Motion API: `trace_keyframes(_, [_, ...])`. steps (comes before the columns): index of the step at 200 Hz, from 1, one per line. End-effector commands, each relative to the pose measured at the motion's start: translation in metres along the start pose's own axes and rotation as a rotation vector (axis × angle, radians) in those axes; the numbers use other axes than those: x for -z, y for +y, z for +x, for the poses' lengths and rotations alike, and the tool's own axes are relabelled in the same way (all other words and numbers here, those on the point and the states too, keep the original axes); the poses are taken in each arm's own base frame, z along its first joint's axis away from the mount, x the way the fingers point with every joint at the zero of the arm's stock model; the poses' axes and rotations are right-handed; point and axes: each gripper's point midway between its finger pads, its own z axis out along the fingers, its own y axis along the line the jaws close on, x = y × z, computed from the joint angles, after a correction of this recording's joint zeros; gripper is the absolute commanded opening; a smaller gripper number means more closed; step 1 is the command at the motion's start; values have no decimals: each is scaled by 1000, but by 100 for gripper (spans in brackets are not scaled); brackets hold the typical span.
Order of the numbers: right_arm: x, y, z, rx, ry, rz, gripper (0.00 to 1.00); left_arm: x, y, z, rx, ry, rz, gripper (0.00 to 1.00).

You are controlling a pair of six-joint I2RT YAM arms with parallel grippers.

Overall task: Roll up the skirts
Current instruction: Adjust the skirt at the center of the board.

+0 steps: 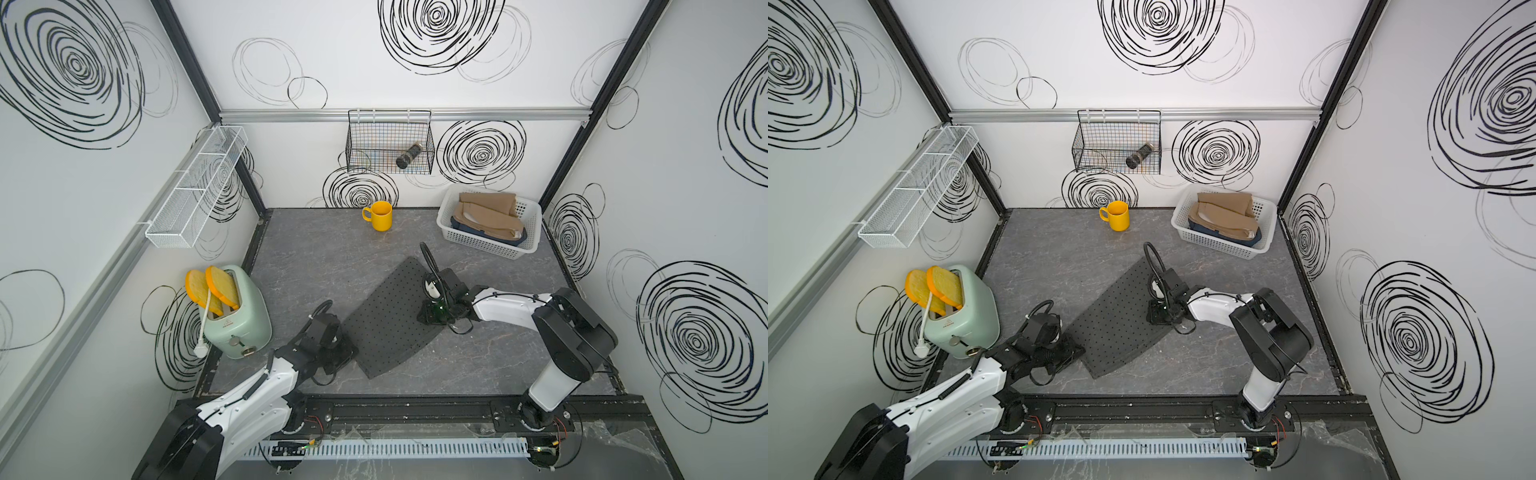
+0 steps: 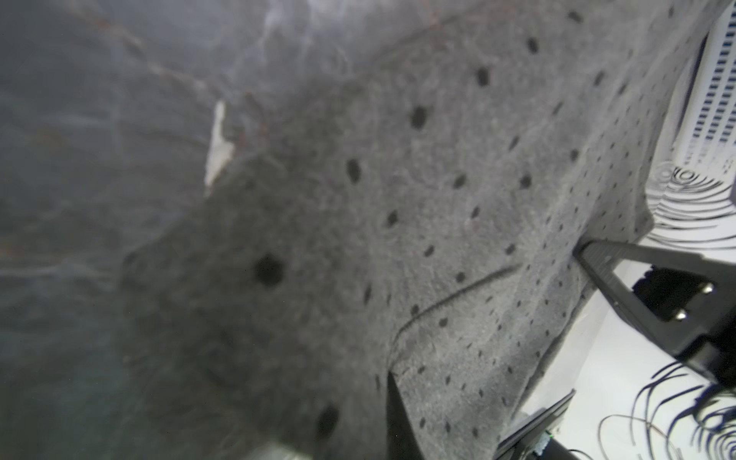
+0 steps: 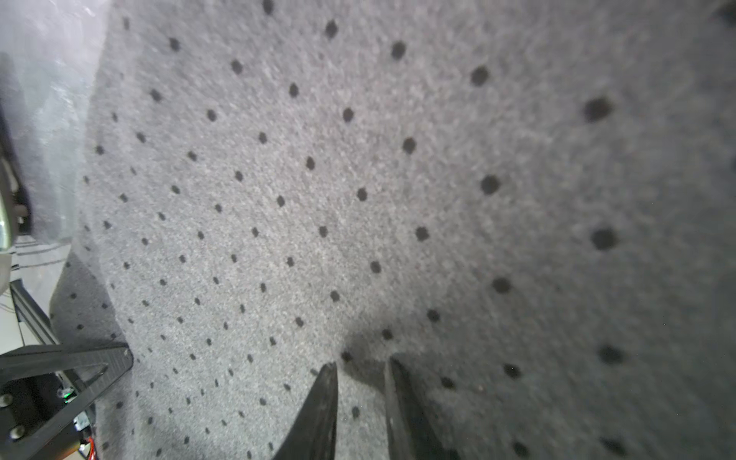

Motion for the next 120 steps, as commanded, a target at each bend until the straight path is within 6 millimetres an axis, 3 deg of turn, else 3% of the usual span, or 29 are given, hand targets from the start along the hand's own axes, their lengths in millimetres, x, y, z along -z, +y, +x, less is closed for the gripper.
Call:
trace_keyframes(1, [-8, -30, 41, -73, 77, 62, 26, 7, -2, -30, -47, -114, -67, 0])
trace_keyframes(17, [-4, -28, 46, -97, 44, 35, 30, 24, -18, -46, -134, -179, -121, 0])
trace_keyframes(35, [10, -16, 34, -50, -36, 24, 44, 42, -29, -61, -193, -220, -202, 0])
trace_keyframes(55, [39, 10, 10, 53, -177, 7, 57, 51, -43, -67, -282, -185, -307, 0])
trace_keyframes(66, [55, 32, -1, 104, -241, -41, 59, 51, -47, -69, -330, -160, -381, 0])
trace_keyframes(84, [72, 72, -16, 177, -312, -197, 52, 45, -52, -68, -389, -82, -434, 0])
trace_keyframes(98, [78, 90, -35, 134, -351, -270, 37, 43, -57, -68, -427, -55, -474, 0])
trace_keyframes(120, [55, 122, -56, 90, -261, -354, 18, 48, -69, -73, -449, -47, -504, 0])
